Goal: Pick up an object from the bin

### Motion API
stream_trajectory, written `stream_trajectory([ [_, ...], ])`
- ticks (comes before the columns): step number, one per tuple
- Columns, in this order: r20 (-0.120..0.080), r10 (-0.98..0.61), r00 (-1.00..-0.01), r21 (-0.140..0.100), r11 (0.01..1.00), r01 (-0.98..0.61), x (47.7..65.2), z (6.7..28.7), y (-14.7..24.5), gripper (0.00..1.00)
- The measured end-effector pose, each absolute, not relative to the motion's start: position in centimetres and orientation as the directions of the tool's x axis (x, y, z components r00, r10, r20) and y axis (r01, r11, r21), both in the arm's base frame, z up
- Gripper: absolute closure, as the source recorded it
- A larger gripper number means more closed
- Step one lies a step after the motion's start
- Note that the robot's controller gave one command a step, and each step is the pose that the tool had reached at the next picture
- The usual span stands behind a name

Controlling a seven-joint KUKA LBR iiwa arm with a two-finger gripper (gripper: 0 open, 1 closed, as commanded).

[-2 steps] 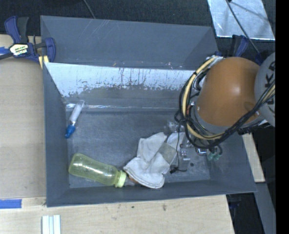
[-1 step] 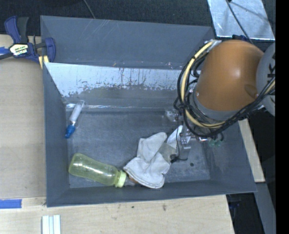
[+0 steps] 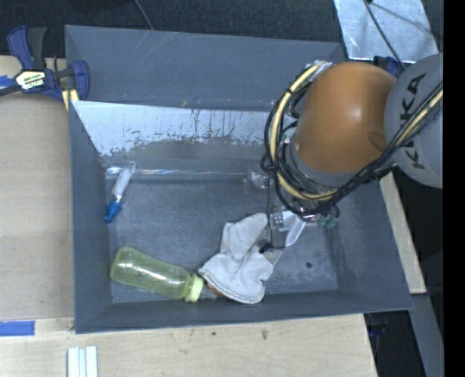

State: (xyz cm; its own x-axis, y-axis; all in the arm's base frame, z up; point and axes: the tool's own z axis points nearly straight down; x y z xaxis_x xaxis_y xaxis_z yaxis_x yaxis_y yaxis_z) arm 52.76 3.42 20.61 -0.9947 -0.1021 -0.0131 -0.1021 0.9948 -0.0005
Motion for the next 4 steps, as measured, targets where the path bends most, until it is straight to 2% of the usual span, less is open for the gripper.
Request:
stream_trajectory([
  [1,-0.006,-0.104,-0.995,0.0,0.995,-0.104,54.3,15.6,3.2,0.0],
  [2,0.002,-0.185,-0.983,0.0,0.983,-0.185,53.4,13.6,1.1,0.0],
  [3,-0.007,-0.106,-0.994,0.0,0.994,-0.106,55.1,11.2,0.5,0.0],
  [4,-0.008,-0.164,-0.986,-0.001,0.986,-0.164,52.9,7.9,2.8,1.0],
])
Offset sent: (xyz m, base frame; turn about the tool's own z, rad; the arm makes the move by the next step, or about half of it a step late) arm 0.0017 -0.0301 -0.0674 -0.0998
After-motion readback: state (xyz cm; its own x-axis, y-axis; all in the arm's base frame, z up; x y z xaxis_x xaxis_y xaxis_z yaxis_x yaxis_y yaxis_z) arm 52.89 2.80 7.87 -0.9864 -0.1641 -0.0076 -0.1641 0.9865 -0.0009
